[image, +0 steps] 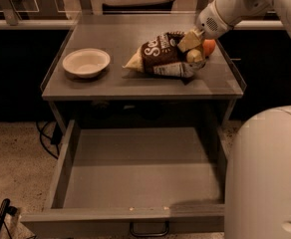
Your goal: Pick brown chip bag from top drawer and place on counter
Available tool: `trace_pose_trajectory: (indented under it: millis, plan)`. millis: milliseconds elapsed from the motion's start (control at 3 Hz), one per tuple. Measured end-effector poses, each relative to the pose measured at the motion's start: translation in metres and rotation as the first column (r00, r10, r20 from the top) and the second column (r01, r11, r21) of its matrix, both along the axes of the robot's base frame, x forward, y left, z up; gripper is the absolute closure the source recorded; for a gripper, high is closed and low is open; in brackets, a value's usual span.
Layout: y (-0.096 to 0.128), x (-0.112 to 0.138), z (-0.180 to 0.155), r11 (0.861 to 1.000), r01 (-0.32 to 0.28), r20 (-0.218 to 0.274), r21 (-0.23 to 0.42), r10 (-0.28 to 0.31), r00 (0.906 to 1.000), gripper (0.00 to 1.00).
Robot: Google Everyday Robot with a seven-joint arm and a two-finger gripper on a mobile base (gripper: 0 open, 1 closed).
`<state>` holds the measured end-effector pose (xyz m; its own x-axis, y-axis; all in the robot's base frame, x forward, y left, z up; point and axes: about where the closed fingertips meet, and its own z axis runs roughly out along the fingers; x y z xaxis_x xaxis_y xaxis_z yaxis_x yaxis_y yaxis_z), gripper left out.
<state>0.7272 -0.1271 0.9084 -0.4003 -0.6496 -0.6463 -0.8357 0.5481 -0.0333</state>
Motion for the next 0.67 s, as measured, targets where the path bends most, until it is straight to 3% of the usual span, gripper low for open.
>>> trace_pose_trajectory:
  millis: [333, 667]
  plan:
    - [0.0000, 0.0000, 0.0000, 1.000, 0.000, 0.000, 0.000, 0.000, 1.0000, 0.57]
    - [0.0001, 0.0000, -0.0001, 1.000, 0.000, 0.000, 0.000, 0.000, 1.0000, 0.28]
